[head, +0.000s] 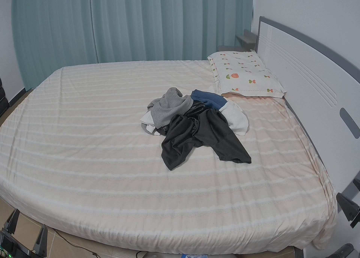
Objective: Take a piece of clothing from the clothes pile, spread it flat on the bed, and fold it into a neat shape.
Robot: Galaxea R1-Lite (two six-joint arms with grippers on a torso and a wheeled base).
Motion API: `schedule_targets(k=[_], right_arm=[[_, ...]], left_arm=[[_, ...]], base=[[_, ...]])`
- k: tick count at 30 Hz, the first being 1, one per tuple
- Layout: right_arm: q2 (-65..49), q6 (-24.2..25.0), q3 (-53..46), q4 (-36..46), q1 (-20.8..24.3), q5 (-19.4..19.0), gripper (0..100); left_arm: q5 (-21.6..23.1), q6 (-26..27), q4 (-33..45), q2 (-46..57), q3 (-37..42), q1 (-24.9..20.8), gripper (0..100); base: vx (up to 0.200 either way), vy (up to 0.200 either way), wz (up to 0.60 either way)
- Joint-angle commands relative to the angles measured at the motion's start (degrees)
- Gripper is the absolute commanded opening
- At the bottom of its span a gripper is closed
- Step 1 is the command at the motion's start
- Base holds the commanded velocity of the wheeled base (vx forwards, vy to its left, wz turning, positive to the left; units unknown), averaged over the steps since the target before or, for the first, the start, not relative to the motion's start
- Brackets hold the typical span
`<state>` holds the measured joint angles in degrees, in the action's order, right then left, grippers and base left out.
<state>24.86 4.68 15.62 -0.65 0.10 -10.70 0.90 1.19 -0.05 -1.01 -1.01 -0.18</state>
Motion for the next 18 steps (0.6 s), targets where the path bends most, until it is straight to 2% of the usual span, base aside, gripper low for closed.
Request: schedule_targets(k=[1,8,9,10,13,18], right_arm=[[37.72,11.05,5.48,-9.9,8.16,-2.66,100],[65.14,20.72,15.23,-23.08,12.65,2.71,100],[66.11,21.16,15.76,-23.44,12.82,2.97,100],[72.17,24.59,19.1,-25.46,13.53,4.81,100],[81.58,29.86,25.52,-28.01,14.67,7.45,100],[94.32,34.17,36.85,-28.45,15.02,11.32,100]], left_arm=[[0.06,0.21,-0.04,0.92,0.92,0.01,100],[0.06,0.3,-0.04,0.84,1.01,0.01,100],[0.06,0.3,-0.04,0.84,1.01,0.01,100],[0.06,0.39,-0.13,0.92,0.92,0.01,100],[0.06,0.3,-0.13,0.84,0.92,0.01,100],[0.06,0.3,-0.04,0.92,0.92,0.01,100]], base=[[0.0,0.0,0.0],[0.0,0.0,0.0],[0.0,0.0,0.0],[0.0,0.0,0.0],[0.0,0.0,0.0],[0.0,0.0,0.0]])
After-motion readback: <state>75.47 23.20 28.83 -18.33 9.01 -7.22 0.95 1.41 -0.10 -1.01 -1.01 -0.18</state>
